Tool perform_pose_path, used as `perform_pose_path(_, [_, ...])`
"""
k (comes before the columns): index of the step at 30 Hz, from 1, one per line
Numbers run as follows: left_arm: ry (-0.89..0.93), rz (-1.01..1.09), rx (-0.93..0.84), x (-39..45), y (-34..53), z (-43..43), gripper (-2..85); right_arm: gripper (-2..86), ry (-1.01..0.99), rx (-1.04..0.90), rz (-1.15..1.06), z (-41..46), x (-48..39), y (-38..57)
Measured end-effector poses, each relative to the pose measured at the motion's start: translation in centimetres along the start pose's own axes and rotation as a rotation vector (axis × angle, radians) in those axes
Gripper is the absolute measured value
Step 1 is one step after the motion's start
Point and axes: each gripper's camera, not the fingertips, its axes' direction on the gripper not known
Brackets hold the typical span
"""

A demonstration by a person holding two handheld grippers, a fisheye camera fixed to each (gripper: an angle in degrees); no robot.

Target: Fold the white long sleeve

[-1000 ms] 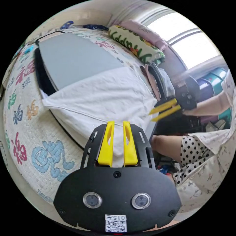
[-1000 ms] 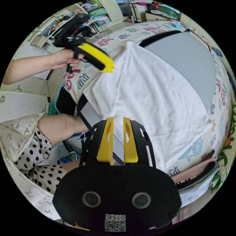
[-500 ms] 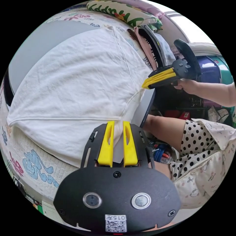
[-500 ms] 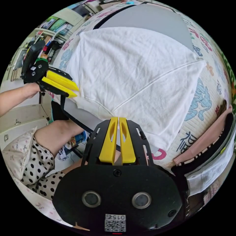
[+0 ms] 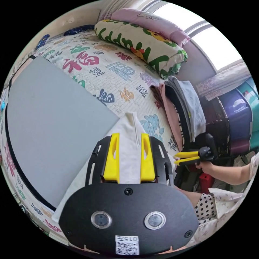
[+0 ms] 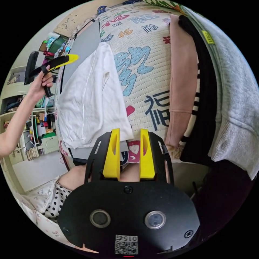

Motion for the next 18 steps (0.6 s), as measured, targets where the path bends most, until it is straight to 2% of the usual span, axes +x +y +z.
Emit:
perform_pose_path(6, [-0.081, 0.027, -0.047, 2.8, -7.5, 4.2, 13.3, 6.5, -0.12, -0.036, 0.016, -2.1, -1.4, 0.3])
perform_pose_path(8, [-0.11, 0.032, -0.15, 3.7, -8.6, 6.7, 11.5, 3.2, -0.121, -0.037, 0.03, -3.4, -1.8, 0.6])
perform_pose_path(10, [-0.142, 0.018, -0.18, 4.2, -8.6, 7.6, 8.3, 1.8, -0.148, -0.038, 0.03, -4.6, -1.9, 0.8])
perform_pose_path(14, [-0.198, -0.045, -0.141, 5.0, -8.1, 7.2, 4.3, 0.6, -0.184, -0.016, 0.009, -8.6, -2.3, 1.7])
perform_pose_path(18, [-0.17, -0.04, -0.035, 6.2, -8.3, 5.4, 2.8, 0.3, -0.15, 0.058, 0.027, -14.3, -2.4, 2.7])
